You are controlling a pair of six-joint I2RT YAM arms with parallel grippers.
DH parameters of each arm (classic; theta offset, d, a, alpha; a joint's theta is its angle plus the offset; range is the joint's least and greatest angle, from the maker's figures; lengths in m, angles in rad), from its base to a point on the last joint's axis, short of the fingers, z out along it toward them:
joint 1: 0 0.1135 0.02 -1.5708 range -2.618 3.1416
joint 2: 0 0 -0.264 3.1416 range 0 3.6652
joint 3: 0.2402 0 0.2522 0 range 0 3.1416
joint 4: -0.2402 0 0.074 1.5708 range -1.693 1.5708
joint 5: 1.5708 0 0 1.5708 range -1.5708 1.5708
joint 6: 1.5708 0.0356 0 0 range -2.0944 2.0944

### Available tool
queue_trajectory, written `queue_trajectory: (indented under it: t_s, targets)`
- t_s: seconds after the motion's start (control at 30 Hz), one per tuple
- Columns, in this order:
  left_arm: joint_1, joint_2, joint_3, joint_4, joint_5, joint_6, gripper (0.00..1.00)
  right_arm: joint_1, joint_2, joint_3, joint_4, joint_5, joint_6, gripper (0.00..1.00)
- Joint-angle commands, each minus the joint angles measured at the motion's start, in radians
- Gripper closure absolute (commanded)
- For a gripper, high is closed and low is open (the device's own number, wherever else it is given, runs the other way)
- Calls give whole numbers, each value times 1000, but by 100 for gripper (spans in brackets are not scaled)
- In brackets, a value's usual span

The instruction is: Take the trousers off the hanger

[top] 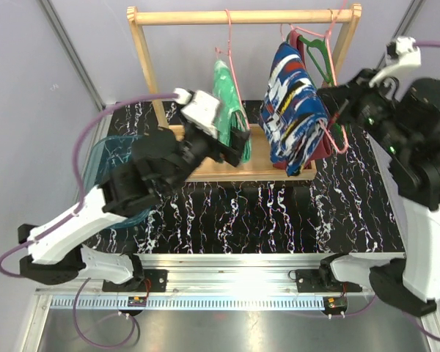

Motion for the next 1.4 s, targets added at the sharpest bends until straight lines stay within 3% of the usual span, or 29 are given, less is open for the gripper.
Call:
queue_trajectory:
  t_s: [0.0, 0.17, 0.3, 0.43, 0.77, 0.97, 1.13, 1.37]
  targets:
    - [-119, 72, 47, 101, -145, 113, 1, 2, -115, -20, 137, -15, 26, 100]
    - [-196, 141, 2, 171, -77, 55, 1, 3, -211, -121, 60, -27, 54, 100]
    - [-311, 155, -129, 383, -88, 101, 1, 2, -275, -242, 50, -51, 64, 100]
    - [-352, 214, -138, 427, -126, 92, 1, 2, -329, -298, 48, -72, 80, 100]
    - [-362, 366, -61, 420, -255, 95, 1, 0, -421, -367, 83, -50, 86, 100]
    - [-360, 432, 0, 420, -324, 153, 5, 0, -439, -359, 108, -91, 84, 100]
    - [-360, 468, 35, 423, -362, 185, 21, 0, -439, -338, 94, -81, 72, 100]
    - [-339, 498, 61, 443, -442, 196, 19, 0, -436, -328, 94, -104, 75, 100]
